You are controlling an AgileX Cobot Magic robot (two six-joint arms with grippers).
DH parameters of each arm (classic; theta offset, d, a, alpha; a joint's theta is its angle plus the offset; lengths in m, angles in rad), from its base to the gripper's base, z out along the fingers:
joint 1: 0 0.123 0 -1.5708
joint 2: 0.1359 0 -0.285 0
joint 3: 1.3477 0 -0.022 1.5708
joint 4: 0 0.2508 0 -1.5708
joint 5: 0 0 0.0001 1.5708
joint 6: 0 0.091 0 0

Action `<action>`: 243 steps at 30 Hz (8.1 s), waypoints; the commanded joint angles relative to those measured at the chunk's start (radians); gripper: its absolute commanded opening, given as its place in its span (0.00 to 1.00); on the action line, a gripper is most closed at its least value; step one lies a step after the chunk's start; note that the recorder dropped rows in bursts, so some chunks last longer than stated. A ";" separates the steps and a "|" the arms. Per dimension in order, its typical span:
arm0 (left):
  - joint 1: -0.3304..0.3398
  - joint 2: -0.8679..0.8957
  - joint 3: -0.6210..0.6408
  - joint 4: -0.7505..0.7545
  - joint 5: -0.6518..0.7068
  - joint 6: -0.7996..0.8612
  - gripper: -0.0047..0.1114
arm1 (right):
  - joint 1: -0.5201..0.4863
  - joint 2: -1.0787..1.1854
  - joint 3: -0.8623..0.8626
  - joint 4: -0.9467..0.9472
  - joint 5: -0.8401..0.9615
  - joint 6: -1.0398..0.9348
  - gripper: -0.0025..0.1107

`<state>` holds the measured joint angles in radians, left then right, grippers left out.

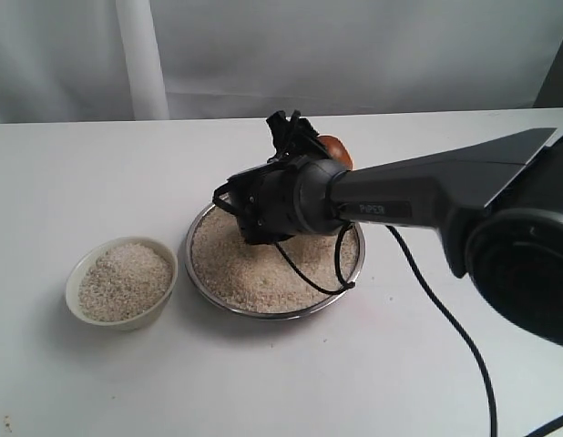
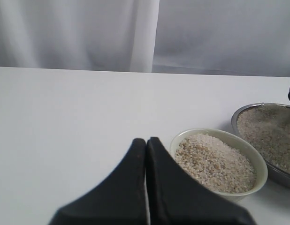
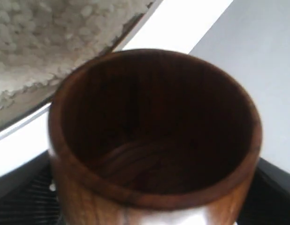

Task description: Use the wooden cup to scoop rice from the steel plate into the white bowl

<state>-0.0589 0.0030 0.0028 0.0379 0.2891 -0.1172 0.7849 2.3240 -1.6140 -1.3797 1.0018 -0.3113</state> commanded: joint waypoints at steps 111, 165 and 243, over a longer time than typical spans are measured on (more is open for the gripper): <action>-0.004 -0.003 -0.003 -0.005 -0.004 -0.006 0.04 | -0.070 -0.400 0.431 0.658 -0.772 0.311 0.02; -0.004 -0.003 -0.003 -0.005 -0.004 -0.004 0.04 | 0.375 0.045 -0.175 -0.073 -0.069 0.007 0.02; -0.004 -0.003 -0.003 -0.005 -0.004 -0.005 0.04 | 0.293 -0.330 0.087 0.096 0.125 0.332 0.02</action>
<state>-0.0589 0.0030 0.0028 0.0379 0.2891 -0.1190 1.1309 2.0496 -1.5852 -1.2858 1.1198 0.0623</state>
